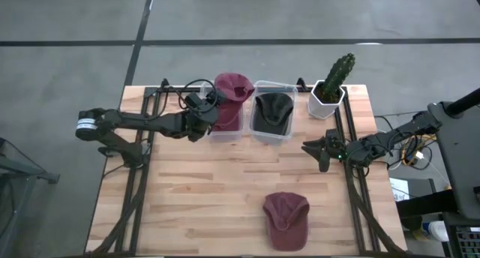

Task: Pick & Place hat
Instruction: Put the left red cap into the left transparent bin

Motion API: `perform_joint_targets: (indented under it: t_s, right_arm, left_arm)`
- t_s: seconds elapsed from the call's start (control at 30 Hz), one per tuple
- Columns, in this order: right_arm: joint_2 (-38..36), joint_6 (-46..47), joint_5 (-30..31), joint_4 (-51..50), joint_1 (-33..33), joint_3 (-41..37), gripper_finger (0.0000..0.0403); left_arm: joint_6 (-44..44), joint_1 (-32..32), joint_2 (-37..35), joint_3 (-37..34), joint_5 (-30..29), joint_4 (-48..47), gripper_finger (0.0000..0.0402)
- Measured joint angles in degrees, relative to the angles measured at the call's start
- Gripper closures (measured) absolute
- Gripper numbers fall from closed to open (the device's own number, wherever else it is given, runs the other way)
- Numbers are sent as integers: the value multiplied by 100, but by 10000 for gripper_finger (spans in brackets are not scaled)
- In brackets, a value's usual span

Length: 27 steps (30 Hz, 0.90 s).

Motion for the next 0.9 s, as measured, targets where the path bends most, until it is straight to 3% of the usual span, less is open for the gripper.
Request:
perform_joint_targets:
  t_s: [0.7,0.9]
  right_arm:
    - [2,-2,-1,0,0,0,280]
    - [2,-4,-2,1,0,0,280]
  left_arm:
    - [51,0,0,0,28,0,370]
    - [66,0,0,0,28,-4,332]
